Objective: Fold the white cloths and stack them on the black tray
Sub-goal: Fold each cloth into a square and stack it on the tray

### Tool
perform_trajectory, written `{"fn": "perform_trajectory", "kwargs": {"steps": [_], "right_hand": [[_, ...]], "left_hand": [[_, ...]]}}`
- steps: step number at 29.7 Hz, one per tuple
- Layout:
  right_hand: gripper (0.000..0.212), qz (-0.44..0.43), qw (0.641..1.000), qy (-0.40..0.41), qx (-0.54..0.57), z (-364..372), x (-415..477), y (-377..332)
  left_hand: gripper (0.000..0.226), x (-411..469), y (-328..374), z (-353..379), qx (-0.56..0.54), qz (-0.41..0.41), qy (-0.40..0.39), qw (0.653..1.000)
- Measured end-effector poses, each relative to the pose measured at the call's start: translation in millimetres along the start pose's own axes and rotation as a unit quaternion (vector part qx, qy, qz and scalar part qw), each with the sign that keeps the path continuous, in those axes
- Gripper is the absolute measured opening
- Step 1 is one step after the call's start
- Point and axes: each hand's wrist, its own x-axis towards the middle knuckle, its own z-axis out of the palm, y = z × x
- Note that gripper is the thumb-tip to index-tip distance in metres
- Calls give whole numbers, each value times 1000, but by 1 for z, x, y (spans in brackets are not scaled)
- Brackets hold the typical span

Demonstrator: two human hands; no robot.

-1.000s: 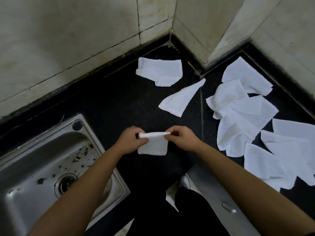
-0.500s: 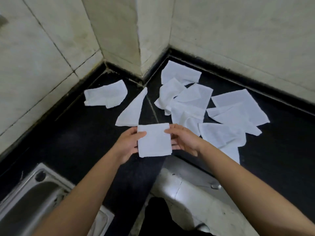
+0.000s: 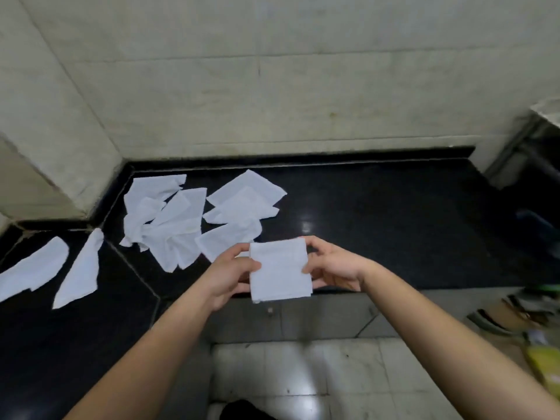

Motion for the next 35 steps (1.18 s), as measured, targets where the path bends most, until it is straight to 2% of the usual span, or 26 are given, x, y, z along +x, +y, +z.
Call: {"fn": "perform_trajectory", "kwargs": {"steps": [8, 19, 25, 35], "right_hand": [[50, -53, 980, 171, 87, -148, -180, 72], [45, -108, 924, 313, 190, -295, -306, 137], [42, -105, 909, 358, 187, -414, -339, 127], [48, -143, 887, 415, 146, -580, -402, 51]], "left_hand": [[33, 5, -14, 225, 78, 21, -149, 986], [32, 54, -28, 446, 122, 19, -272, 954], [33, 119, -18, 570, 127, 49, -291, 947], [30, 176, 73, 749, 129, 119, -315, 933]]}}
